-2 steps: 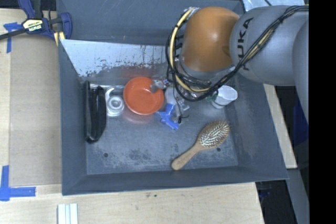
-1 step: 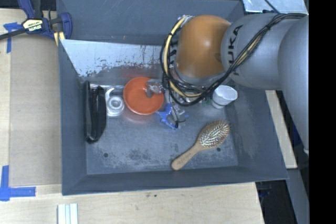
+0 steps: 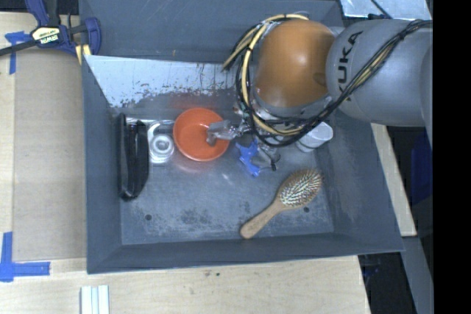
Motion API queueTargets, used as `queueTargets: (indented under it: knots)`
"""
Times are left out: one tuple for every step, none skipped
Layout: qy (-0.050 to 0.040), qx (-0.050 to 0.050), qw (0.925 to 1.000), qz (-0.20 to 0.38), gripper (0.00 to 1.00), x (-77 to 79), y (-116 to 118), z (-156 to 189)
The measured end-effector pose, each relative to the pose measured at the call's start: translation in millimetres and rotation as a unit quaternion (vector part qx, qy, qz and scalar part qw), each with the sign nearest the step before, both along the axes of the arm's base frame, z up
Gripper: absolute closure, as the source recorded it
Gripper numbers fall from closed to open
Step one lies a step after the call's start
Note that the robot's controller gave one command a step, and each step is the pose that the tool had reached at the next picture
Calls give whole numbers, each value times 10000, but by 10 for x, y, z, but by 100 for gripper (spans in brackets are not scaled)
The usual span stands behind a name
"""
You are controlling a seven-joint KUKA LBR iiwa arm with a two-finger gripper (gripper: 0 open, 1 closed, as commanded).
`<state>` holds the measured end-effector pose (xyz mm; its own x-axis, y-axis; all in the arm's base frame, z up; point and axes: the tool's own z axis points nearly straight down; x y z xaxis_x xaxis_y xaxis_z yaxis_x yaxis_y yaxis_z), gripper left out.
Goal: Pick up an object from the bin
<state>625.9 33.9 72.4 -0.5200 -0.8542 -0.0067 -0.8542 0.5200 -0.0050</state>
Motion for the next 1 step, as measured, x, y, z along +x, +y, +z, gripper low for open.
queueTargets:
  knots:
    - [26,17,9676,-2524,0,-27,154,5]
